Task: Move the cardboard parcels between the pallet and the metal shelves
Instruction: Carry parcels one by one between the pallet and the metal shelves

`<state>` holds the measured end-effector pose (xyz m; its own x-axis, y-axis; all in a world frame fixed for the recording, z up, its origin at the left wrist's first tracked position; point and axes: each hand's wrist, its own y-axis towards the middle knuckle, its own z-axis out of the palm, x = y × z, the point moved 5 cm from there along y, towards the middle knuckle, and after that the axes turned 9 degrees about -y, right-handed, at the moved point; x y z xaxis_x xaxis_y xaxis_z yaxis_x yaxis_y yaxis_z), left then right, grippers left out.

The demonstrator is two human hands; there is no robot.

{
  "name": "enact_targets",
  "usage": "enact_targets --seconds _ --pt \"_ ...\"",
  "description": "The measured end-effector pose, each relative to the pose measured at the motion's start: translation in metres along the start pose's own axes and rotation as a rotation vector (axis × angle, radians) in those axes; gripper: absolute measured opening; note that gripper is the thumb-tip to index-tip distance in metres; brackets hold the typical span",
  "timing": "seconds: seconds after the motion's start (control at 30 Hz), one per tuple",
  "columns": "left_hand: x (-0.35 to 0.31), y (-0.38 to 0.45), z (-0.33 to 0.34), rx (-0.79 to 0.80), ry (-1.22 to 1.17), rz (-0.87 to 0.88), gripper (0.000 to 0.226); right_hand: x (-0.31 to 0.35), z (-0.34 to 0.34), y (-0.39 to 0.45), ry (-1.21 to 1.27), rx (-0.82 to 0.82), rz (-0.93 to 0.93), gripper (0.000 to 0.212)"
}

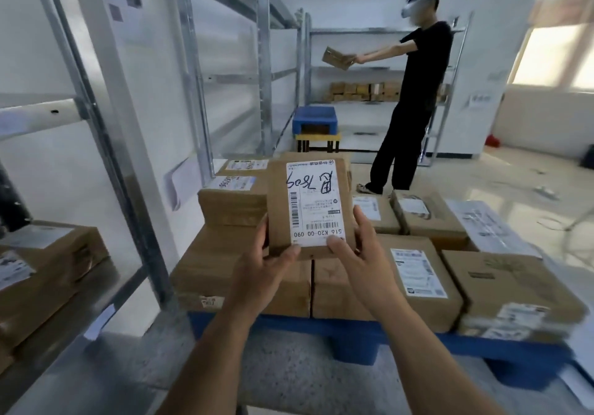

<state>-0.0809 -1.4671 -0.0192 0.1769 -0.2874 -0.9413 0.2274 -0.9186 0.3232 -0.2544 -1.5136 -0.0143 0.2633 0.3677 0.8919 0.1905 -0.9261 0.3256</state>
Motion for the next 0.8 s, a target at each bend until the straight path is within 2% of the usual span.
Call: enact_targets --seconds 0.2,0.3,0.43,0.8 --pt "0.002 0.050 0.068 0.098 0.030 0.012 0.056 -0.027 -0.055 0.037 -0.005 -0.102 -0.046 0.040" --pt "-0.003 0.080 0.102 0.108 0.067 0.065 0.054 -0.042 -0.085 0.062 -0.007 -0.164 -0.031 0.032" --pt "-0.002 0.117 0.145 0.110 0.184 0.086 0.073 -0.065 -0.121 0.092 -0.008 -0.205 0.004 0.039" --pt "0.038 0.179 0.224 0.186 0.238 -0.033 0.077 -0.145 -0.165 0.167 -0.134 -0.168 0.171 0.051"
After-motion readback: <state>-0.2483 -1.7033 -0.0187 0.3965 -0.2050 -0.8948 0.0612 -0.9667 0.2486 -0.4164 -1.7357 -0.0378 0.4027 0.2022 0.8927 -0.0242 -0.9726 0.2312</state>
